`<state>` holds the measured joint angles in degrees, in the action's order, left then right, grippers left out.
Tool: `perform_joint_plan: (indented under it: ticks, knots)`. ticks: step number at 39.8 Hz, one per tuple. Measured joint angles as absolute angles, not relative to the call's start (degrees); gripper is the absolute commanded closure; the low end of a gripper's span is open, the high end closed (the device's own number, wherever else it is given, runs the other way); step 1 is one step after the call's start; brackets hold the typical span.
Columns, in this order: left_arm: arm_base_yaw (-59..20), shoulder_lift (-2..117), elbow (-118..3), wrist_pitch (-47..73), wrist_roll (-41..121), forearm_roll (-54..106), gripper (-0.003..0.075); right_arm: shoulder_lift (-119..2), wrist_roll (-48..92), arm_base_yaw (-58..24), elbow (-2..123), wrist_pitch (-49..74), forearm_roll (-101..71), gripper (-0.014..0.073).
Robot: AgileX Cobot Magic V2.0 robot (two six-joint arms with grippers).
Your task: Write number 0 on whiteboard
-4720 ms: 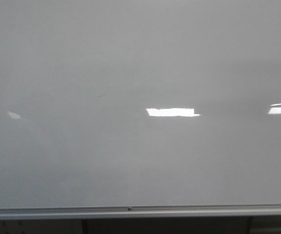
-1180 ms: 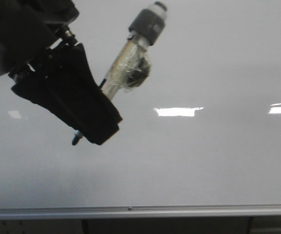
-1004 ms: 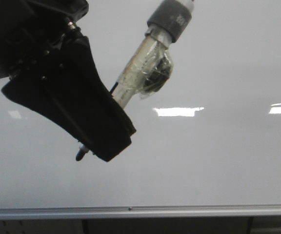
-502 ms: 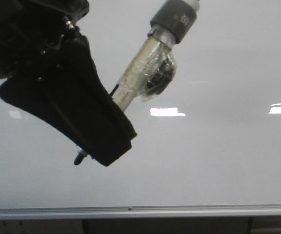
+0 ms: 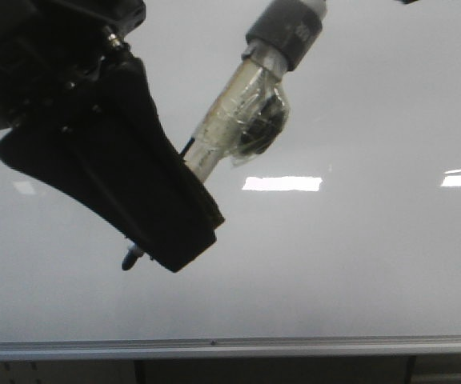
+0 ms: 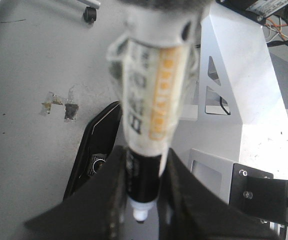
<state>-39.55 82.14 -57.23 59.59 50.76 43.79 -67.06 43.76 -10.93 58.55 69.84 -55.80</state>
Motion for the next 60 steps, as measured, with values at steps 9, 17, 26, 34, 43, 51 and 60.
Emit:
perform_joint_plan:
  ticks: [9,17,26,34,43,51,60]
  knots:
    - [-39.6,82.1,-57.2,59.6,50.8,43.8,0.0740,-76.1,45.2,-17.0,61.7,69.6,-56.3,-0.0011]
    - [-39.6,82.1,-57.2,59.6,50.8,43.8,0.0740,-79.0,45.3,-20.3,62.5,69.5,-56.5,0.0179]
    - [-39.6,82.1,-57.2,59.8,50.9,43.8,0.0740,-79.3,45.3,-21.0,62.5,69.5,-56.3,0.0413]
    - [-39.6,82.1,-57.2,60.0,50.9,43.8,0.0740,-79.3,45.3,-21.0,62.5,69.4,-55.8,0.0568]
    - [-39.8,82.1,-57.2,58.2,51.0,43.6,0.0736,-79.3,45.3,-21.0,62.6,68.9,-55.2,0.0654]
    - [-39.8,82.1,-57.2,55.8,51.3,43.0,0.0465,-79.3,45.5,-21.0,63.0,67.8,-54.7,0.0654]
    - [-39.9,82.1,-57.2,50.4,51.3,44.0,0.0017,-79.3,45.5,-21.0,63.0,68.9,-54.1,0.0654]
